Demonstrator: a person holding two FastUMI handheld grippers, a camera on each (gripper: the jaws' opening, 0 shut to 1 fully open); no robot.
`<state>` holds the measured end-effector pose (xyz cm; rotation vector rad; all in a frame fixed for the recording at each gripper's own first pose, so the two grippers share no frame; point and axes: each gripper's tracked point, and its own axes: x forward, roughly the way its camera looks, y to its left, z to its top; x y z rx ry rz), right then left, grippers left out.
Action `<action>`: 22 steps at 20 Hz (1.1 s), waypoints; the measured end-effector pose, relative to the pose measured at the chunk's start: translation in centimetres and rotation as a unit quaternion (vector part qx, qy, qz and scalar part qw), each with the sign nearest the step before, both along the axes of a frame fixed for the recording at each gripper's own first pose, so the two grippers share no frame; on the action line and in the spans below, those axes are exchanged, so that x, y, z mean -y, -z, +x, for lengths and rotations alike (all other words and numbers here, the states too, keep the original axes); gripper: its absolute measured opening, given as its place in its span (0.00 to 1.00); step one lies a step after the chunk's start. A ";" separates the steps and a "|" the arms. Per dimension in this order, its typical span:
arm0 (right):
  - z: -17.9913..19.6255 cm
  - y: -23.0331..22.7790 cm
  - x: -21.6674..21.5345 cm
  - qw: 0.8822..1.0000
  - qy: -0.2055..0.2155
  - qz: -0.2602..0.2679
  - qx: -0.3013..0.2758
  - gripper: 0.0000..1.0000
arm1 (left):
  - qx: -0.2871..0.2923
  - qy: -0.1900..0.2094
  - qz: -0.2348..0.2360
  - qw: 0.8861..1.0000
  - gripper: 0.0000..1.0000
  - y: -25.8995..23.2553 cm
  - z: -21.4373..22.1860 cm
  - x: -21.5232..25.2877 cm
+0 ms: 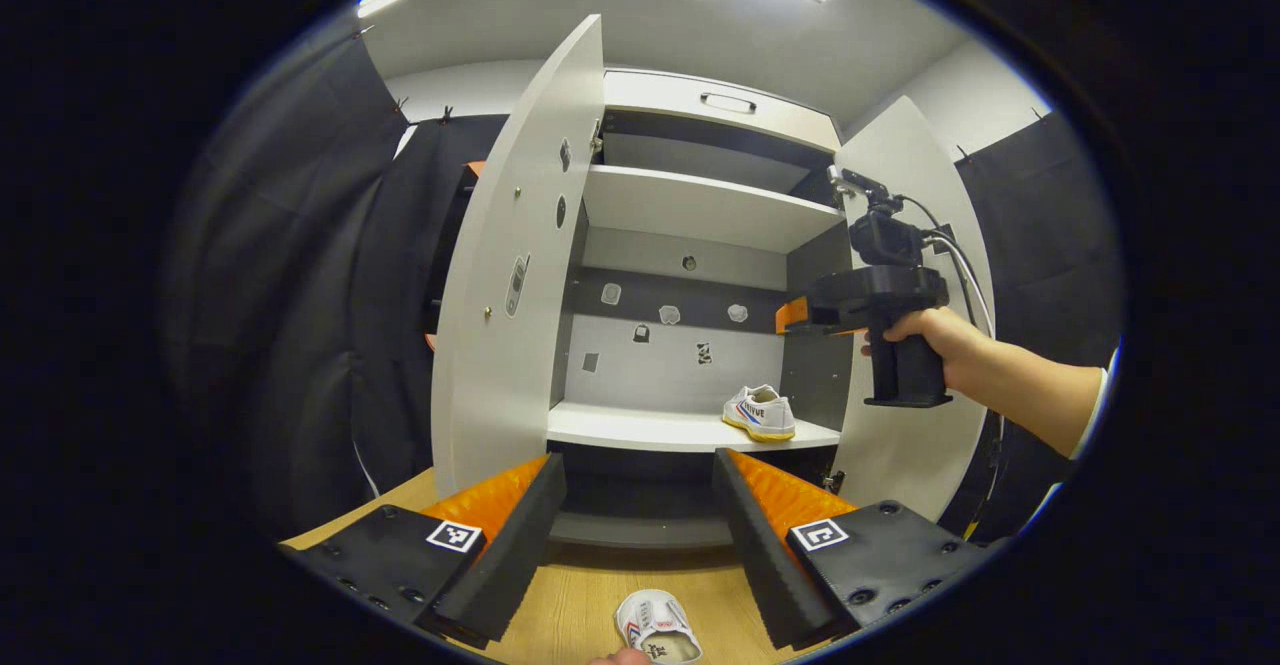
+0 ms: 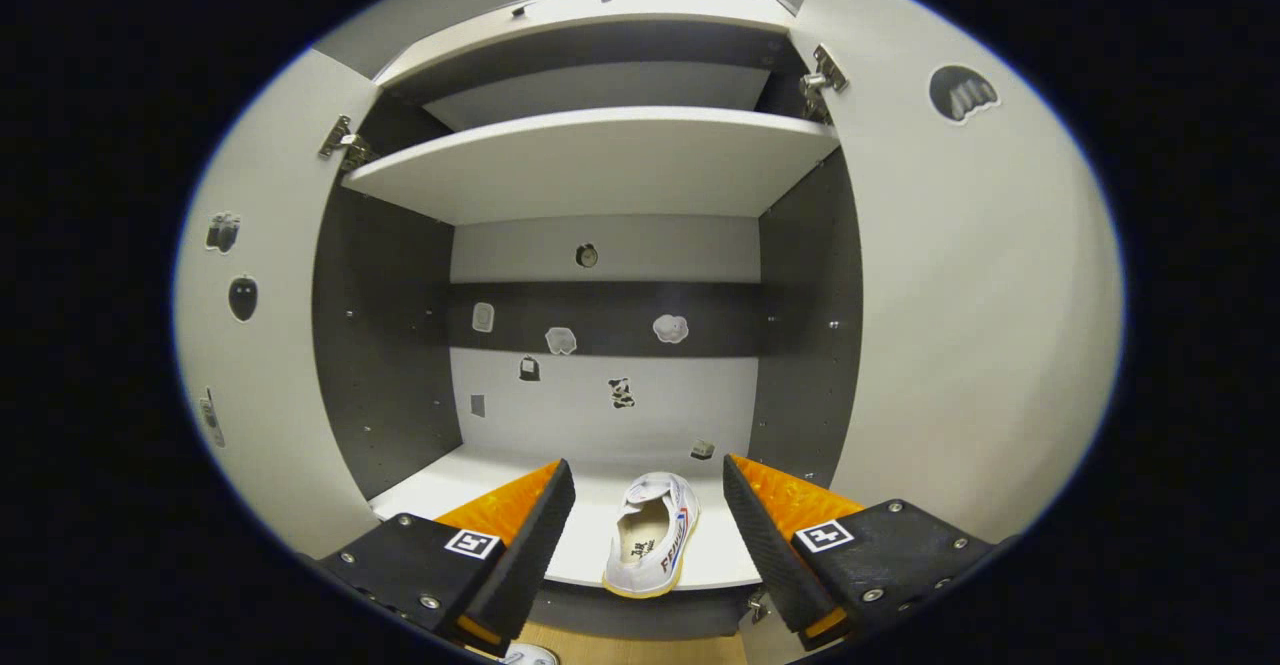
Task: Grab one shoe with the right hand and put it into the shoe cabinet, grab the other shoe with the left hand and put it into the shoe cabinet; then close the right door with the right hand and the left door with the left hand.
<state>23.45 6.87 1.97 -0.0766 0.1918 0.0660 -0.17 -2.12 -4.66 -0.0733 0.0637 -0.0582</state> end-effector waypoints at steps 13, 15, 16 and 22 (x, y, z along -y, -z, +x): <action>-17.0 3.2 4.2 0.995 0.010 -0.012 0.103 0.92 | -0.025 0.014 -0.007 1.000 0.96 2.1 -0.7 1.8; -19.7 5.3 4.5 0.994 0.015 -0.010 0.104 0.92 | -0.040 0.009 -0.013 0.999 0.96 3.4 -0.8 1.6; -20.8 6.5 4.7 0.995 0.021 -0.010 0.097 0.92 | -0.048 0.005 -0.013 0.999 0.96 3.9 -0.8 1.4; -22.3 8.9 5.0 0.994 0.029 0.000 0.102 0.92 | -0.103 0.010 0.006 0.995 0.96 7.3 -0.1 0.7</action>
